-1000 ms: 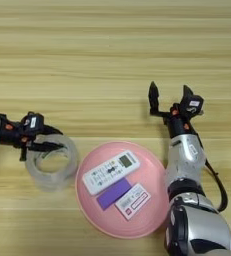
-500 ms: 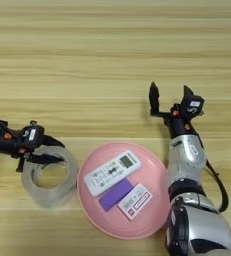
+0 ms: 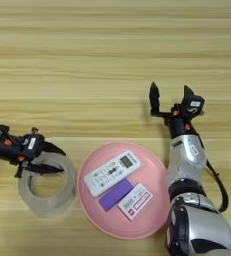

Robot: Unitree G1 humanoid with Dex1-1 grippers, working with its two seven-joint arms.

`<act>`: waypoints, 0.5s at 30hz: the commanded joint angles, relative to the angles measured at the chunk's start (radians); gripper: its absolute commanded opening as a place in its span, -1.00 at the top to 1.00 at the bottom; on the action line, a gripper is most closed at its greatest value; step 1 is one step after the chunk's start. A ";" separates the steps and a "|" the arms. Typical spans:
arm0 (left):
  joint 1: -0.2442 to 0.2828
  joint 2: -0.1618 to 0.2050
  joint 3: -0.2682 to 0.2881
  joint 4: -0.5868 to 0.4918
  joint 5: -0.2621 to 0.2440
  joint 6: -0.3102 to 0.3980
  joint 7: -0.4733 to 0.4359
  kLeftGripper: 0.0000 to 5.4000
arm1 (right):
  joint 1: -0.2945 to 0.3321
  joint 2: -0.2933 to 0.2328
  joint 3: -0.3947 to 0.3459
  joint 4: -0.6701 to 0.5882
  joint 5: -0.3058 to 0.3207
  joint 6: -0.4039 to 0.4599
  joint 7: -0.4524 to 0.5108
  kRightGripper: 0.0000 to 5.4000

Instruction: Move the objects on the table

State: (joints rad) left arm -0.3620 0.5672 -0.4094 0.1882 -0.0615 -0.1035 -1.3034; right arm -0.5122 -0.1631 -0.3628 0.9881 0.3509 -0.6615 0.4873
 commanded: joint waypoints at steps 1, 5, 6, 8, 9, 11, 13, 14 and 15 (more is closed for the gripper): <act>0.042 0.026 -0.025 0.026 0.021 0.008 -0.023 0.10 | -0.026 -0.005 -0.003 0.015 -0.001 0.002 -0.003 -1.00; 0.035 0.027 -0.019 0.027 0.016 0.004 -0.019 -0.02 | -0.026 -0.005 -0.002 0.015 -0.002 0.002 -0.004 -1.00; 0.033 0.027 -0.017 0.028 0.014 0.002 -0.019 -0.06 | -0.026 -0.005 -0.002 0.016 -0.002 0.002 -0.004 -1.00; 0.031 0.028 -0.011 0.022 0.005 -0.002 -0.022 -0.12 | -0.027 -0.006 -0.001 0.016 -0.002 0.002 -0.005 -1.00; 0.030 0.028 -0.006 0.016 -0.001 -0.002 -0.023 -0.14 | -0.027 -0.006 -0.001 0.017 -0.002 0.002 -0.005 -1.00; 0.028 0.030 0.008 -0.001 -0.018 -0.001 -0.023 -0.21 | -0.027 -0.006 -0.001 0.018 -0.003 0.002 -0.005 -1.00; 0.027 0.032 0.019 -0.015 -0.029 -0.002 -0.022 -0.28 | -0.026 -0.006 -0.001 0.018 -0.004 0.002 -0.006 -1.00; 0.023 0.032 0.030 -0.021 -0.036 -0.003 -0.019 -0.31 | -0.027 -0.005 -0.001 0.018 -0.004 0.002 -0.006 -1.00; 0.020 0.032 0.037 -0.026 -0.041 -0.003 -0.018 -0.33 | -0.027 -0.005 -0.001 0.018 -0.004 0.002 -0.006 -1.00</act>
State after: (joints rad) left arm -0.3455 0.5763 -0.3918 0.1781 -0.0910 -0.1103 -1.3164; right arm -0.5195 -0.1629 -0.3614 0.9974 0.3472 -0.6616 0.4859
